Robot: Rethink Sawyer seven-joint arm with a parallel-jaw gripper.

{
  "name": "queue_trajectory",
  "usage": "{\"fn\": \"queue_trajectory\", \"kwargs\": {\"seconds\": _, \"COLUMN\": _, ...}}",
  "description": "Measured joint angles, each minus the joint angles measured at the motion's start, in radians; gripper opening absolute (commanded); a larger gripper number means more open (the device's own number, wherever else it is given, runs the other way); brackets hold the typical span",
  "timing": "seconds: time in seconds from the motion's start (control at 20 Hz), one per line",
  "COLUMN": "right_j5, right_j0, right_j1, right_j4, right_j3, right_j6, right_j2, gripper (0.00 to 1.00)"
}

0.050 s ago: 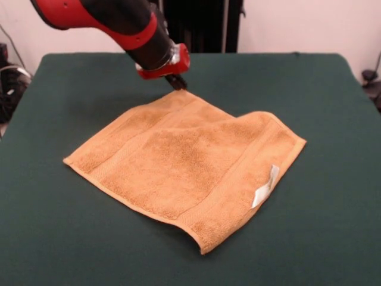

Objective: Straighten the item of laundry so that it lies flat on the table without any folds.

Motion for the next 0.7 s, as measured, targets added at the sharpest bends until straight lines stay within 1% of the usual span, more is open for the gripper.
{"fn": "queue_trajectory", "kwargs": {"seconds": 0.7, "right_j5": 0.000, "right_j0": 0.044, "right_j1": -0.018, "right_j4": -0.002, "right_j3": 0.016, "right_j6": 0.000, "right_j2": 0.000, "gripper": 0.00}}
